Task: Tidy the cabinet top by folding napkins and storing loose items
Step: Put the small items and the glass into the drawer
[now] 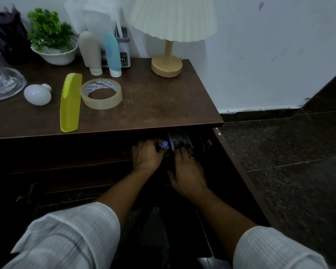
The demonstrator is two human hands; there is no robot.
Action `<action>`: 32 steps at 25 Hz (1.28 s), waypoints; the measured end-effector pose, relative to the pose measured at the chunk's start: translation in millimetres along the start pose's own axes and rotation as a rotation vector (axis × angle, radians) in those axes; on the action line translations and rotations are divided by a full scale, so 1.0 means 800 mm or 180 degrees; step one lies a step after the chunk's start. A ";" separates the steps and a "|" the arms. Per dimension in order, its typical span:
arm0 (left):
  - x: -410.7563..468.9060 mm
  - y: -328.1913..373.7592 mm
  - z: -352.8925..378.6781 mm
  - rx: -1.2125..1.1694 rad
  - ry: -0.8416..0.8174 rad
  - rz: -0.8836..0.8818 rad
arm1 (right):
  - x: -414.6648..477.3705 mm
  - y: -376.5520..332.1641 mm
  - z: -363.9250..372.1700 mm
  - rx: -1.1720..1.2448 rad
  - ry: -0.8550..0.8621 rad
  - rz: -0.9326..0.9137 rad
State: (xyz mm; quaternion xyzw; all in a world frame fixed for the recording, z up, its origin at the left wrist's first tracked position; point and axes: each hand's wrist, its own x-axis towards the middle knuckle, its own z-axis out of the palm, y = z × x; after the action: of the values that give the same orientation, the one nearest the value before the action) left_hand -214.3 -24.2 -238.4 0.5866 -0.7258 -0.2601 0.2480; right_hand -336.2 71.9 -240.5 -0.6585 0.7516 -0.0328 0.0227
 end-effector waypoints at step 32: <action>-0.127 0.036 -0.322 0.1082 0.0354 0.0750 | -0.016 -0.155 -0.249 0.1057 0.0561 -0.0819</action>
State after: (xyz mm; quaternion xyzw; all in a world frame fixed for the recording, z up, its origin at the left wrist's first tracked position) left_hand -44.5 58.0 -33.6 0.5445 -0.8080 -0.0704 0.2138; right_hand -227.2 72.1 -32.1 -0.7307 0.6448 -0.2161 0.0607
